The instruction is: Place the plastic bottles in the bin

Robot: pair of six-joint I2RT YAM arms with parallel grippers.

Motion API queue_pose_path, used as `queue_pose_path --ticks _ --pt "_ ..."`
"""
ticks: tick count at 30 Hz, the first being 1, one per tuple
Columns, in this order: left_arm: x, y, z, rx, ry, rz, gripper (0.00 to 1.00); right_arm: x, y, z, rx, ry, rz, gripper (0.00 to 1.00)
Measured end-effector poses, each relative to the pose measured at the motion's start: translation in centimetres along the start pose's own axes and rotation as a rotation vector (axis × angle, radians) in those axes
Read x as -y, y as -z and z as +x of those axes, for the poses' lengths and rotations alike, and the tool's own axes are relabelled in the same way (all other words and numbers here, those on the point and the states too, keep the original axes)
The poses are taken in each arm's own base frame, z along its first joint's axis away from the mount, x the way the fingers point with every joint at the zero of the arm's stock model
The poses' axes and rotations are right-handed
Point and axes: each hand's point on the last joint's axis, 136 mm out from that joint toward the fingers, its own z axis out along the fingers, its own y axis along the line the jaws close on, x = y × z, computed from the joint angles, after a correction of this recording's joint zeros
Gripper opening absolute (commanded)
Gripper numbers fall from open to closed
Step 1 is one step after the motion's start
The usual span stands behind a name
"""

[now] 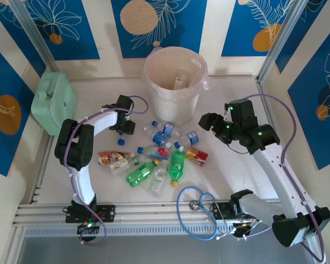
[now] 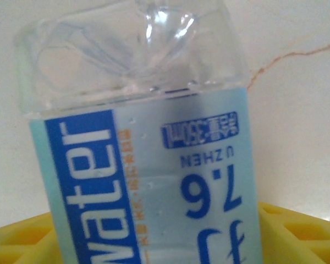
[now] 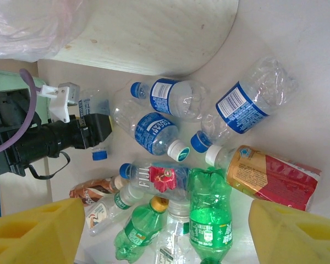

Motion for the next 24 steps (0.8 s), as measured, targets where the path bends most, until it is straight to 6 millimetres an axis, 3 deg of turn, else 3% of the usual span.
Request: queue_pose_path --ticks 6,17,21,24 --pt "0.1 0.7 0.0 0.001 0.023 0.01 0.63 0.0 0.1 0.0 0.002 0.001 -0.002 0.76" --pt "-0.5 5.9 -2.4 0.09 0.066 0.024 0.56 0.0 0.3 -0.1 0.008 -0.001 -0.004 0.75" --pt "-0.6 9.0 -4.2 0.137 0.099 0.047 0.54 0.0 0.5 -0.1 0.015 -0.001 -0.008 0.75" --pt "-0.7 13.2 -6.3 0.223 0.151 0.081 0.55 0.0 0.5 -0.1 0.016 -0.002 -0.007 0.75"
